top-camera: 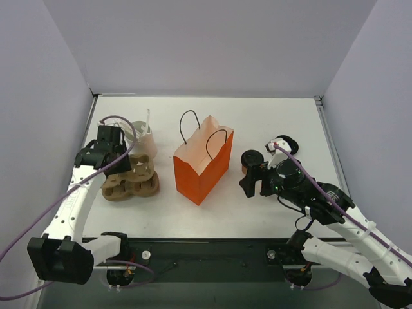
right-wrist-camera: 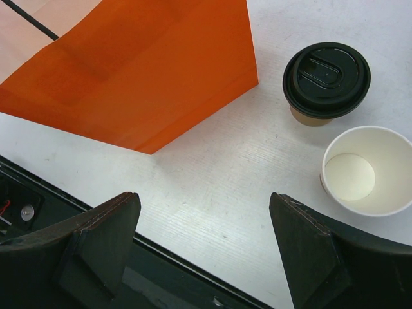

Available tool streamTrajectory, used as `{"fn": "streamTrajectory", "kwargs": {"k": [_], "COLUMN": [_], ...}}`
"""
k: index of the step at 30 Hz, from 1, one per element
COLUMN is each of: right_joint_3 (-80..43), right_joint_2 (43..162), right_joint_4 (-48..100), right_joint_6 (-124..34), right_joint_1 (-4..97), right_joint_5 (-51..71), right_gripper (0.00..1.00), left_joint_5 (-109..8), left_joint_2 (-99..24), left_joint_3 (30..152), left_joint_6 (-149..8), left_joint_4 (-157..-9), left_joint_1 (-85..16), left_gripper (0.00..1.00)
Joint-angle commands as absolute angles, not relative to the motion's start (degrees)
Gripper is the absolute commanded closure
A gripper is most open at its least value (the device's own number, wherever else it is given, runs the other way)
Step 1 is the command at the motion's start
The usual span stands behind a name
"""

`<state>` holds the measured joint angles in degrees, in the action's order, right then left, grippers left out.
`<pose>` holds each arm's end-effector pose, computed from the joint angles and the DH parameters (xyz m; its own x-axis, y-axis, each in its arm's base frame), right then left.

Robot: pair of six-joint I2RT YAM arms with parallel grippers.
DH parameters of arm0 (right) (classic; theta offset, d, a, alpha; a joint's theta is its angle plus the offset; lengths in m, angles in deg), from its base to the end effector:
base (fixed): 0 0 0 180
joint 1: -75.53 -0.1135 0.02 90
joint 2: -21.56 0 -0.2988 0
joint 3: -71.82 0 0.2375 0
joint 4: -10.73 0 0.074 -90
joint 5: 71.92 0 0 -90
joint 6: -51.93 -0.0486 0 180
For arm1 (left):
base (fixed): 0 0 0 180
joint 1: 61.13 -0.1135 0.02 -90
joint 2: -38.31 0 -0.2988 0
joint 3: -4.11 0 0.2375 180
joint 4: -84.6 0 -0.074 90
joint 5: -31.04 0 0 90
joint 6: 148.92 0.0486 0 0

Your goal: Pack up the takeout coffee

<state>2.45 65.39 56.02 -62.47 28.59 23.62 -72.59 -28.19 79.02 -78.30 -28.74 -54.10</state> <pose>0.0949 0.0946 0.3815 -0.4849 0.0833 -0.8706 -0.5105 0.7813 0.3591 0.1995 -0.0131 0.3192 -0.7948 -0.2269 -0.5629 -0.2839 0.9587 0.0144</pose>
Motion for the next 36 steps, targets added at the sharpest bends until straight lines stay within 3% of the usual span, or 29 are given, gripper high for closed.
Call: {"fn": "streamTrajectory", "kwargs": {"k": [1,8,16,23,34,36], "right_joint_3": [-0.55,-12.5,-17.96,-16.37,-6.72,-6.36], "right_joint_2": [67.52,74.28,81.84,90.71,91.78,93.0], "right_joint_4": [55.68,55.69,51.46,44.88,41.44,41.44], "right_joint_6": [-61.01,-56.01,-52.48,-45.72,-15.76,-11.88], "right_joint_1": [28.24,30.87,48.16,52.58,58.91,60.23], "right_joint_5": [25.02,34.43,21.44,12.2,-33.01,-36.75], "right_gripper": [0.15,0.15,0.15,0.15,0.14,0.14], "left_joint_5": [-69.87,-58.98,-46.31,-39.54,-36.28,-36.9], "left_joint_2": [-24.19,-17.6,-13.55,-11.27,-12.4,-12.67], "left_joint_3": [86.5,90.98,95.91,97.76,100.22,100.75], "left_joint_6": [-79.05,-80.63,-83.7,-91.25,-94.34,-94.25], "left_joint_4": [-24.96,-24.17,-23.03,-25.39,-27.51,-27.5], "left_joint_1": [-54.45,-54.36,-54.27,-53.57,-53.4,-53.48], "left_gripper": [0.7,0.7,0.7,0.71,0.71,0.71]}}
